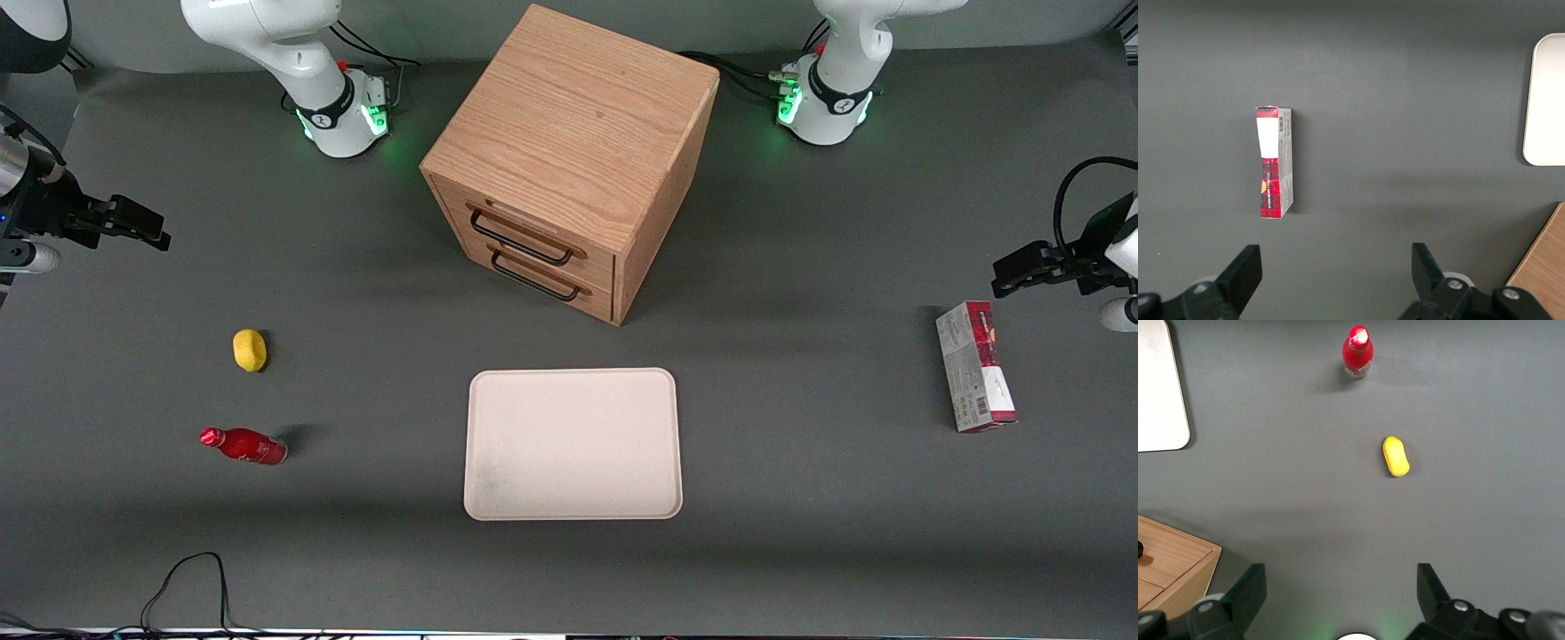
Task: Place coke bottle on tray
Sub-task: 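Move the right gripper out toward the red Coca-Cola bottle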
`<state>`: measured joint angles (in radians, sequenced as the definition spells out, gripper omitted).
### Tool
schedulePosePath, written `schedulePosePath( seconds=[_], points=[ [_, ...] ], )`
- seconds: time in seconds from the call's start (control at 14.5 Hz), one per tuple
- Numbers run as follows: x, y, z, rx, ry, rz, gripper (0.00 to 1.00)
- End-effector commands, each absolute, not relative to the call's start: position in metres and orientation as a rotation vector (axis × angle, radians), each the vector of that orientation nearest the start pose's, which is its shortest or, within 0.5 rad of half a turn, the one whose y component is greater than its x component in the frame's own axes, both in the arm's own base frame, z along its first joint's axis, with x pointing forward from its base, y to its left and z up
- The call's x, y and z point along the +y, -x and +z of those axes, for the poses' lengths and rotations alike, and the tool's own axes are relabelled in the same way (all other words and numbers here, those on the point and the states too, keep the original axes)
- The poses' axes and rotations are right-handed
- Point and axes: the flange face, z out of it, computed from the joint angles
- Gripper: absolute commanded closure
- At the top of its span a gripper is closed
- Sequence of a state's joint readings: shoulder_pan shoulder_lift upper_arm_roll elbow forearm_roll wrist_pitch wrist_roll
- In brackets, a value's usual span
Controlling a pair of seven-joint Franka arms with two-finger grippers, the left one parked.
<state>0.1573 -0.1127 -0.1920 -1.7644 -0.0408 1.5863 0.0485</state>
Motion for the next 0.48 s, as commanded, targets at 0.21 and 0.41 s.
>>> schedulePosePath(
  seconds=[0.21, 0.41],
  points=[
    [-0.035, -0.520, 0.600, 0.176, 3.167, 0.075, 0.00],
    [-0.039, -0.534, 0.596, 0.189, 3.170, -0.013, 0.00]
  ],
)
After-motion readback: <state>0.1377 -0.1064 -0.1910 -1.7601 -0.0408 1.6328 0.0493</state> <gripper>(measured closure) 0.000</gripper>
